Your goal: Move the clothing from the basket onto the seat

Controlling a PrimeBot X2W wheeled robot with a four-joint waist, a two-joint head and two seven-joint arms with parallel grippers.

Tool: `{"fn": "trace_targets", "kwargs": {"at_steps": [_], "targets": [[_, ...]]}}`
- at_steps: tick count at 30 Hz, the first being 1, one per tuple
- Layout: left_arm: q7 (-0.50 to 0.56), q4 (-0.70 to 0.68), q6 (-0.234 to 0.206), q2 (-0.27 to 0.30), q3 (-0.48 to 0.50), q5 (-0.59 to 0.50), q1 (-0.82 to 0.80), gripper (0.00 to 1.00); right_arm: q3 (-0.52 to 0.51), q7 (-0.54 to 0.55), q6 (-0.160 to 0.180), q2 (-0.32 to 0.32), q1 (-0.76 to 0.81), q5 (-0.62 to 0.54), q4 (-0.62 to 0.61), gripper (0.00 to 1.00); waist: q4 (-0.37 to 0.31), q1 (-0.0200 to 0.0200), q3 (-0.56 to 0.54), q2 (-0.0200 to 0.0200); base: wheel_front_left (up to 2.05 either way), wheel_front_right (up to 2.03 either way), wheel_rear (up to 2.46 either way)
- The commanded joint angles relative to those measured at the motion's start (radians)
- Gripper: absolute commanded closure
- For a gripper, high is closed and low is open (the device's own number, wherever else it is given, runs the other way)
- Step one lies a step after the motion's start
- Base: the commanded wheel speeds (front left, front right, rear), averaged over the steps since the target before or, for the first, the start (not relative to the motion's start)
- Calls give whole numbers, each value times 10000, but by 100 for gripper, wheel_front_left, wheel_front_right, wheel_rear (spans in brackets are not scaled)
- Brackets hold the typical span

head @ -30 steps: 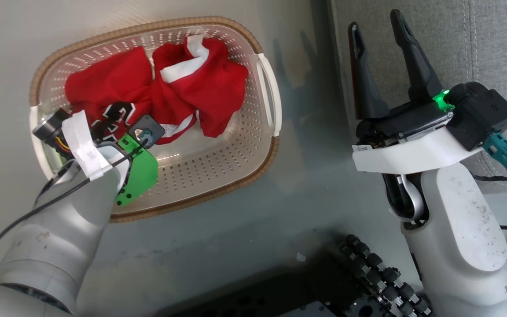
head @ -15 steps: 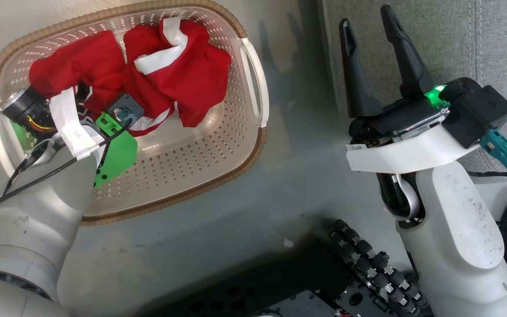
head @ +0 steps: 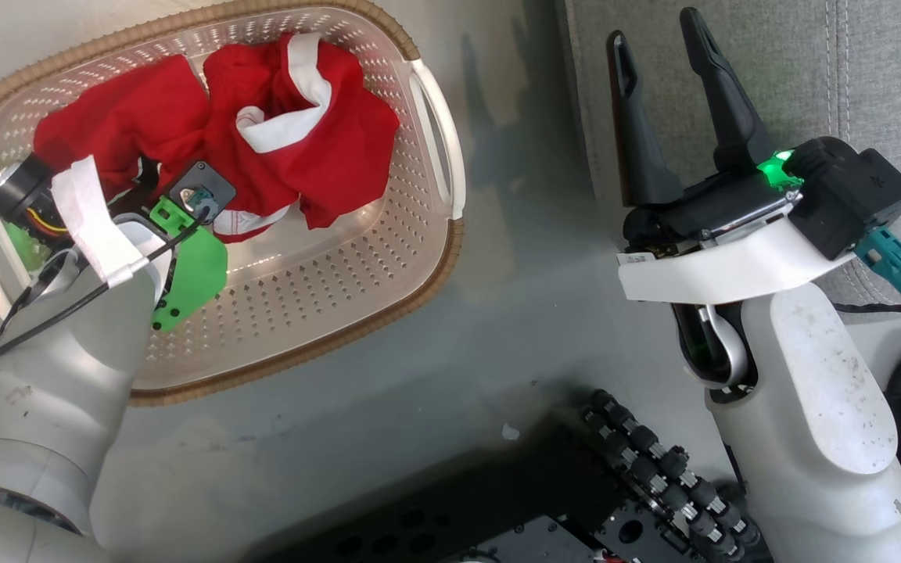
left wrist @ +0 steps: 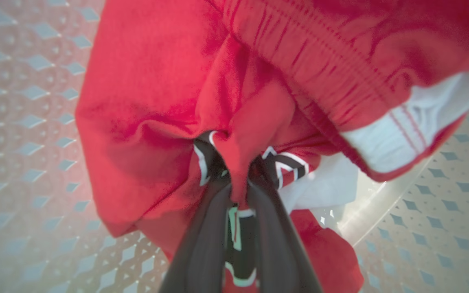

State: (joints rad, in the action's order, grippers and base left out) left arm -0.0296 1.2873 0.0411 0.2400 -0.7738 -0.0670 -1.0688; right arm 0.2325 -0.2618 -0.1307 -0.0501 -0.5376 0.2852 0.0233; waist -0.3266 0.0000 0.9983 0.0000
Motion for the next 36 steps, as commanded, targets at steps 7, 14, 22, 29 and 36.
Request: {"fn": "trace_targets", "kwargs": {"at_steps": [7,14,22,29,36], "targets": [[-1094,-27,-72,-462,550,864,534,100,-114,-46,-1,-13,183,-264,133,0,454,0,-876,0,0,0,0],[-2080,-278,-11,-956,1171,1749,1061,100,-164,-43,-1,-19,513,-546,377,0,886,0,-1939,0,0,0,0],[-2361,-1635,-13,-1253,1837,2618,1849,100,-470,-40,-1,-21,1058,-898,629,0,1471,0,-3164,0,0,0,0],[-2368,-3863,-124,-1096,2450,3018,3085,100,-684,-40,-1,-21,1577,-1116,804,0,1865,0,-4221,0,0,0,0],[-2362,-5806,-170,-1018,3112,3253,4359,100,-879,-37,-1,-22,2203,-1230,958,0,2151,0,-5389,0,0,0,0]]}}
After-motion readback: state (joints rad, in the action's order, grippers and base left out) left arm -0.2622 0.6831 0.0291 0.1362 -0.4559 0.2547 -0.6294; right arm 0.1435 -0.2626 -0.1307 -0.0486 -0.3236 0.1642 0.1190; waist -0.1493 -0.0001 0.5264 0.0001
